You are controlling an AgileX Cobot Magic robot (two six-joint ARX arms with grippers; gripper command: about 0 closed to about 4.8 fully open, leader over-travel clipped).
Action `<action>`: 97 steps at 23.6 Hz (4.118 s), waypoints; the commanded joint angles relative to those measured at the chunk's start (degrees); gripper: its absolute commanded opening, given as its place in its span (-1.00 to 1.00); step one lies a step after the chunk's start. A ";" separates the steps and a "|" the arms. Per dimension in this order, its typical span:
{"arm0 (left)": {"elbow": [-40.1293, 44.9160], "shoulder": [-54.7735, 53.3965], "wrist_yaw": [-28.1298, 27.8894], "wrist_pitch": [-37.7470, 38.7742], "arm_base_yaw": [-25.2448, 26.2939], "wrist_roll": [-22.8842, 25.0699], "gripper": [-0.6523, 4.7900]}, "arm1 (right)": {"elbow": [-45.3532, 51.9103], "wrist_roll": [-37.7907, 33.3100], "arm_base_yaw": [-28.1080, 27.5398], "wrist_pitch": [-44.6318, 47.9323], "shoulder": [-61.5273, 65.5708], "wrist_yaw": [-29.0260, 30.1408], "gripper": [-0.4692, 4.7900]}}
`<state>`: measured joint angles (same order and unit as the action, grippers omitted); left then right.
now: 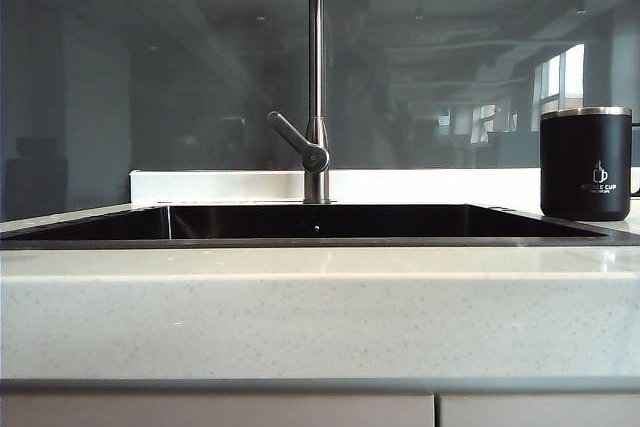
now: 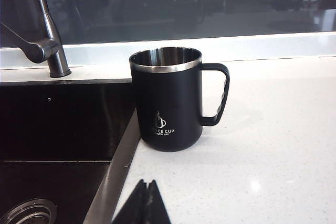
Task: Pick up the mug next to the sink, go to the faucet to get some water, pour the water into the sink, and finally put the mug back to its place.
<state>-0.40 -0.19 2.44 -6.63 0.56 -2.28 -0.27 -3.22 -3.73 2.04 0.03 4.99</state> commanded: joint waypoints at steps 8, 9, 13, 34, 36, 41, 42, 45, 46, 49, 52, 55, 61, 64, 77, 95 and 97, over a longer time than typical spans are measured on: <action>-0.17 -0.04 0.22 -0.72 0.11 0.15 -0.78 | 0.20 -0.17 0.02 4.35 -0.11 -0.17 -0.84; -0.17 -0.04 0.22 -0.72 0.11 0.15 -0.78 | 0.20 -0.20 0.02 5.68 -0.02 -0.39 -0.84; -0.17 -0.04 0.24 -0.72 0.11 0.15 -0.78 | 0.02 -0.17 -0.07 16.87 3.69 -7.30 -0.84; -0.17 -0.04 0.20 -0.76 0.13 0.15 -0.78 | -24.09 0.76 -7.78 68.11 92.17 3.48 -0.10; -0.17 -0.04 0.20 -0.76 0.13 0.15 -0.78 | -25.53 2.99 -7.78 68.11 94.12 3.56 -0.10; -0.17 -0.04 0.17 -0.76 0.13 0.15 -0.78 | -29.62 3.74 -7.78 68.15 99.01 3.72 -0.10; -0.17 -0.04 0.17 -0.76 0.13 0.15 -0.78 | -30.42 3.72 -7.78 68.19 99.86 3.72 -0.10; -0.17 -0.04 0.20 -0.74 0.13 0.15 -0.78 | -31.10 3.72 -7.78 68.57 100.76 3.69 -0.14; -0.17 -0.04 0.20 -0.74 0.13 0.17 -0.78 | -31.10 3.72 -7.78 68.67 100.78 3.69 -0.25; -0.17 -0.04 0.20 -0.72 0.13 0.15 -0.78 | -31.10 3.69 -7.78 68.76 100.78 3.72 -0.55; -0.17 -0.04 0.20 -0.72 0.13 0.17 -0.78 | -31.10 3.65 -7.78 68.83 100.78 3.72 -0.72; -0.17 -0.04 0.20 -0.72 0.13 0.15 -0.78 | -31.08 2.54 -7.78 69.11 100.78 3.72 -0.83; -0.17 -0.31 0.20 -3.06 0.13 0.09 -0.78 | -31.28 -7.43 -6.10 73.85 100.00 4.15 -0.83; -0.17 -3.17 0.33 -7.65 0.09 -0.11 -0.78 | -34.84 -14.47 -0.31 68.04 96.65 4.39 -0.83; -3.96 -45.68 8.52 -44.46 0.07 -0.07 -0.78 | -80.70 -9.97 23.71 19.74 103.49 -0.66 -0.83; -80.56 -132.89 39.69 -69.29 -2.27 -32.92 0.97 | -89.31 -10.25 25.20 17.68 106.38 0.15 -0.83; -90.38 -138.62 41.94 -69.31 -2.82 -37.99 0.97 | -89.31 -10.23 25.20 17.62 106.38 1.16 -0.83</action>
<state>-85.10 -136.09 41.60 -74.74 -1.69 -34.09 -88.97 -13.02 21.32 17.23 107.31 4.93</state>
